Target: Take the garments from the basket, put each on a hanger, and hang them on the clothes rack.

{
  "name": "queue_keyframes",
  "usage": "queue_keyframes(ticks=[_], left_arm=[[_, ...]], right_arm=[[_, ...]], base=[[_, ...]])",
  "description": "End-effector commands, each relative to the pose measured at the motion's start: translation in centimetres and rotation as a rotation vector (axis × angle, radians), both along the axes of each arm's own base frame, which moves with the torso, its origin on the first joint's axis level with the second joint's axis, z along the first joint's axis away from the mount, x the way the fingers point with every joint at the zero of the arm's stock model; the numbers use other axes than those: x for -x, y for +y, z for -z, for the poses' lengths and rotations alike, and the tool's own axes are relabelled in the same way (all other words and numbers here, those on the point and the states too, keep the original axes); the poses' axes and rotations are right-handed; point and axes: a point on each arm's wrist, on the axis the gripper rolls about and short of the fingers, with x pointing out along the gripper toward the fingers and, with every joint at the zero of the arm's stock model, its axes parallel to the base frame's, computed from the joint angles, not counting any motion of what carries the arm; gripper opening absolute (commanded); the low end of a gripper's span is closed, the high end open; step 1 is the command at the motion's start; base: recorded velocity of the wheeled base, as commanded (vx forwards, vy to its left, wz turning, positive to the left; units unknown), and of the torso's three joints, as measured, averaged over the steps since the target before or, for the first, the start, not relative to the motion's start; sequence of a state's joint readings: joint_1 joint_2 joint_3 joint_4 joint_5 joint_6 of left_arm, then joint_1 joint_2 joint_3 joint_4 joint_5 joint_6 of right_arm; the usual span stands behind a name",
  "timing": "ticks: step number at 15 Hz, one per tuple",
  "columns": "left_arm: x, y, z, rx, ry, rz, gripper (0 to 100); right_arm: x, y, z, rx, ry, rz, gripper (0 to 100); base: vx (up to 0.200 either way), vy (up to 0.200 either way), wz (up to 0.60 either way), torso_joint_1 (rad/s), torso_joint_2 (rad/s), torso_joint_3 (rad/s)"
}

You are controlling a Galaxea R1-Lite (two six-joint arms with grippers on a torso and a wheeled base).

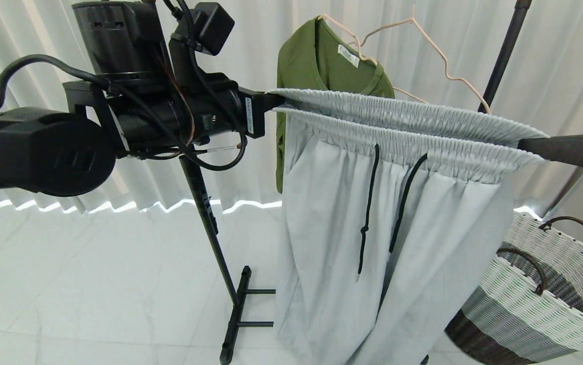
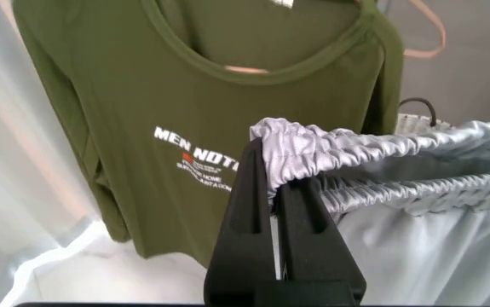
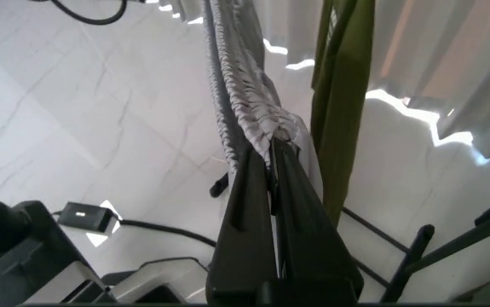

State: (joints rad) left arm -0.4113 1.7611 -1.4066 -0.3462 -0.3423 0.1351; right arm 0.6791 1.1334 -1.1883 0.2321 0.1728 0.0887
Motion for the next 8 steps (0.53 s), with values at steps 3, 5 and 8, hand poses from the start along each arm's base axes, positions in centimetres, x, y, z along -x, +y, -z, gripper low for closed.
queue_keyframes(ticks=[3, 5, 8], left_arm=[[2.0, 0.7, -0.5, -0.023, 0.053, 0.010, 0], [4.8, 1.9, -1.7, -0.038, 0.088, 0.018, 0], [9.7, 4.1, -3.0, -0.061, 0.138, 0.018, 0]], right_arm=[[-0.3, 0.1, -0.1, -0.008, -0.011, 0.010, 0], [-2.1, 0.4, 0.0, -0.007, -0.014, 0.066, 0], [-5.2, 1.9, -0.1, -0.033, -0.050, 0.092, 0]], base=[[0.000, 0.000, 0.00, 0.000, 0.00, 0.000], [0.000, 0.000, 0.00, 0.000, 0.00, 0.000], [0.000, 0.000, 0.00, 0.000, 0.00, 0.000]])
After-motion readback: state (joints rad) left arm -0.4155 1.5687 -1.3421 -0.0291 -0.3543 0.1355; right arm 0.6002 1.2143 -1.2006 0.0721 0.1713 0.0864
